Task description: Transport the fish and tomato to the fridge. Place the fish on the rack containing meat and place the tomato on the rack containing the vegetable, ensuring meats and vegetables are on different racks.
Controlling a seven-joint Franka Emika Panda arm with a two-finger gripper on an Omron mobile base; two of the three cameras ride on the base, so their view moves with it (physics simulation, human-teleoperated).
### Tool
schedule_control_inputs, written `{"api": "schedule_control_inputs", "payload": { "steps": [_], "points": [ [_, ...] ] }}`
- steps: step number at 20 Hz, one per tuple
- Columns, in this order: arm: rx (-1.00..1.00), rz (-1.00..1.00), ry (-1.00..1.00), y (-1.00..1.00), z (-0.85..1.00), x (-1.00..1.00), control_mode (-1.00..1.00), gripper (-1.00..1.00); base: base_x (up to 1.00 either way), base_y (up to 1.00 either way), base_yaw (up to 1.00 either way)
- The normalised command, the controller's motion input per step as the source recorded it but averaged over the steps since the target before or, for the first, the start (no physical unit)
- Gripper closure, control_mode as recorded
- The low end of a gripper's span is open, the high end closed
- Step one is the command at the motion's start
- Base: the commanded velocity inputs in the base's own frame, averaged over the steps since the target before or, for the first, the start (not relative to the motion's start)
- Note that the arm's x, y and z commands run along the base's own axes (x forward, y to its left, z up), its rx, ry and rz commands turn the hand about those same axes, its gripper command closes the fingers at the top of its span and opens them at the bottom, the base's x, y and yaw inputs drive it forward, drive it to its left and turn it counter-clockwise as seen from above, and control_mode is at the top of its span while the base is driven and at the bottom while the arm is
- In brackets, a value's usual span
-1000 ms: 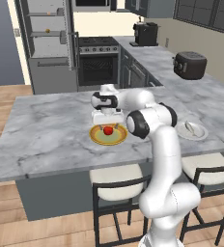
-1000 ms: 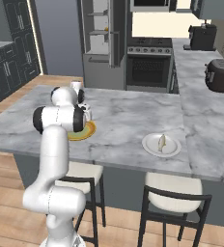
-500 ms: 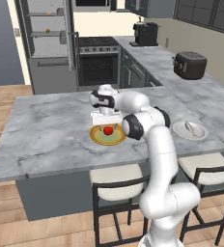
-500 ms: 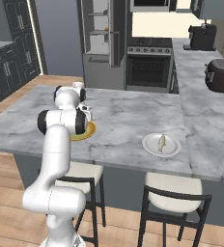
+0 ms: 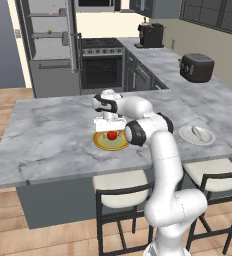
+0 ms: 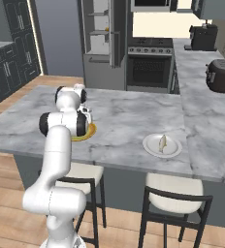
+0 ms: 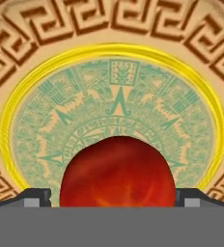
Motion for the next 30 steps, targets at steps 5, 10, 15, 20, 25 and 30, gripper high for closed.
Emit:
{"api": "schedule_control_inputs", "payload": {
  "steps": [5,10,15,20,25,30],
  "points": [
    [0.0,0.0,0.04,0.0,-0.17,-0.11,-1.0,-1.0,0.0,0.0,0.0],
    [0.0,0.0,0.0,0.0,-0.05,-0.32,-1.0,-1.0,0.0,0.0,0.0],
    [0.0,-0.04,0.03,0.0,-0.06,-0.38,-1.0,-1.0,0.0,0.0,0.0],
    [0.0,-0.07,0.09,-0.12,-0.19,-0.36,-1.0,-1.0,0.0,0.0,0.0],
    [0.0,-0.06,0.01,0.0,-0.15,0.01,-1.0,-1.0,0.0,0.0,0.0],
    [0.0,-0.04,0.0,0.11,-0.29,0.26,-1.0,-1.0,0.0,0.0,0.0]
  ]
}}
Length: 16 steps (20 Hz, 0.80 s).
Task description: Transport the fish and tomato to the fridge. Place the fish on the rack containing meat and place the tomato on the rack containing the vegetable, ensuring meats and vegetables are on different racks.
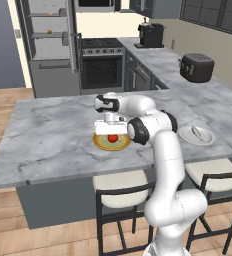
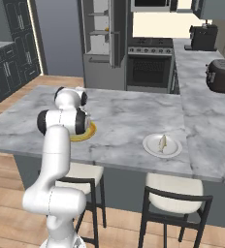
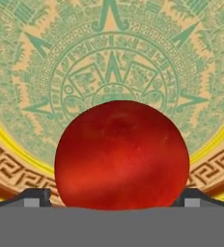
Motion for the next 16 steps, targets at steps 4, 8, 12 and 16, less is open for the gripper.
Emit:
{"api": "schedule_control_inputs", "payload": {
  "steps": [4,8,12,16],
  "points": [
    [-0.01,-0.03,0.0,0.01,-0.22,0.29,-1.0,-1.0,0.0,0.0,0.0],
    [0.0,-0.03,0.0,-0.02,-0.12,0.12,-1.0,-1.0,0.0,0.0,0.0],
    [-0.01,-0.03,0.0,0.0,-0.2,0.09,-1.0,-1.0,0.0,0.0,0.0],
    [-0.02,-0.03,0.02,-0.06,-0.29,0.0,-1.0,-1.0,0.0,0.0,0.0]
  ]
}}
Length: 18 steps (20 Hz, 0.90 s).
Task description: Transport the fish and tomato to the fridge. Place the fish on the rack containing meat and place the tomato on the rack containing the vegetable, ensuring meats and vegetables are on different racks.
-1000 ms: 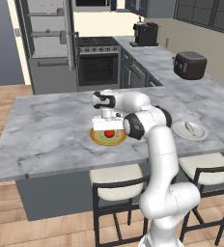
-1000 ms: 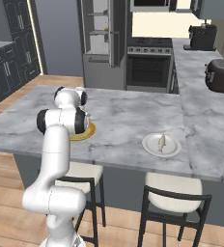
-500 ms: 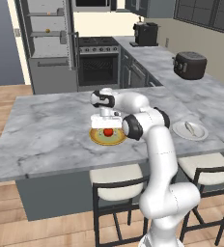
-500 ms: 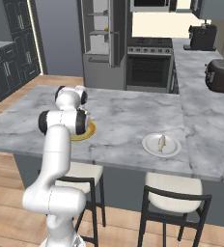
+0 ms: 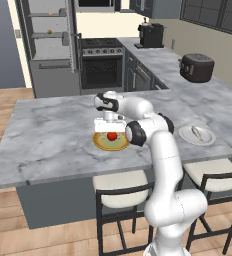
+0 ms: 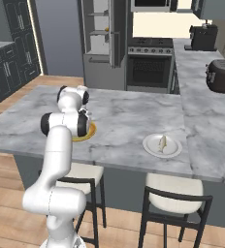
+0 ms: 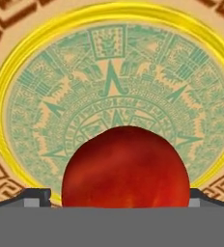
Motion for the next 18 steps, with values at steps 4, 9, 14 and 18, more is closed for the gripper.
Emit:
{"api": "schedule_control_inputs", "payload": {
  "steps": [4,9,14,18],
  "points": [
    [-0.04,-0.01,0.01,-0.1,-0.32,0.03,-1.0,1.0,0.0,0.0,0.0],
    [-0.02,0.0,0.01,-0.14,-0.29,0.01,-1.0,1.0,0.0,0.0,0.0],
    [-0.01,0.0,0.02,-0.16,-0.29,-0.02,-1.0,1.0,0.0,0.0,0.0],
    [0.03,0.0,-0.1,0.0,0.62,-0.51,-1.0,1.0,0.0,0.0,0.0]
  ]
}}
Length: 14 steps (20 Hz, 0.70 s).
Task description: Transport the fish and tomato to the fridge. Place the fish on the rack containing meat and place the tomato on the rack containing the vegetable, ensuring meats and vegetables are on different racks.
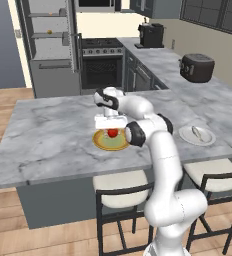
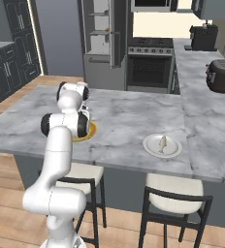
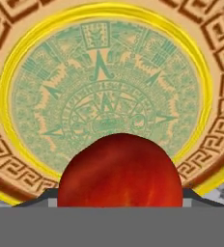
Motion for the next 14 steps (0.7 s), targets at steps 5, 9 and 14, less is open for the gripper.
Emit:
{"api": "schedule_control_inputs", "payload": {
  "steps": [5,9,14],
  "points": [
    [0.0,0.06,-0.52,-0.01,1.0,-0.95,-1.0,1.0,0.0,0.0,0.0],
    [-0.02,0.11,-0.67,-0.05,1.0,-1.0,-1.0,1.0,0.0,0.0,0.0],
    [0.0,0.08,-0.68,-0.14,0.92,-1.0,-1.0,1.0,0.0,0.0,0.0]
  ]
}}
